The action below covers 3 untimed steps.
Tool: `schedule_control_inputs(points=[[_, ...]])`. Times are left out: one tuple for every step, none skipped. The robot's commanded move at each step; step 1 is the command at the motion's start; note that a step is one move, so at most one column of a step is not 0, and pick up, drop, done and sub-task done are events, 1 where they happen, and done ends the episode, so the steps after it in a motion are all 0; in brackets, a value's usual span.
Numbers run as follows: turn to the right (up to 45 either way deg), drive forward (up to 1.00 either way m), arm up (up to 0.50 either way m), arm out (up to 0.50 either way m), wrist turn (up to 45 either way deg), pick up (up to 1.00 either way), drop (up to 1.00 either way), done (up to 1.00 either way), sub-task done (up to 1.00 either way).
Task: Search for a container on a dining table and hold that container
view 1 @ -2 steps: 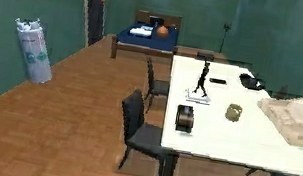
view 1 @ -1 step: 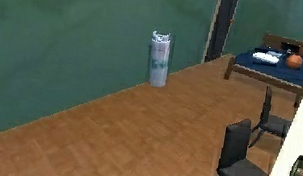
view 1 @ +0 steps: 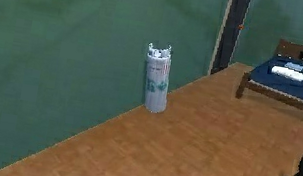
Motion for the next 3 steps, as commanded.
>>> schedule_control_inputs(points=[[45.0, 0.00, 0.00, 0.00, 0.0, 0.00, 0.00, 0.00, 0.00], [45.0, 0.00, 0.00, 0.00, 0.0, 0.00, 0.00, 0.00, 0.00], [24.0, 0.00, 0.00, 0.00, 0.0, 0.00, 0.00, 0.00, 0.00]])
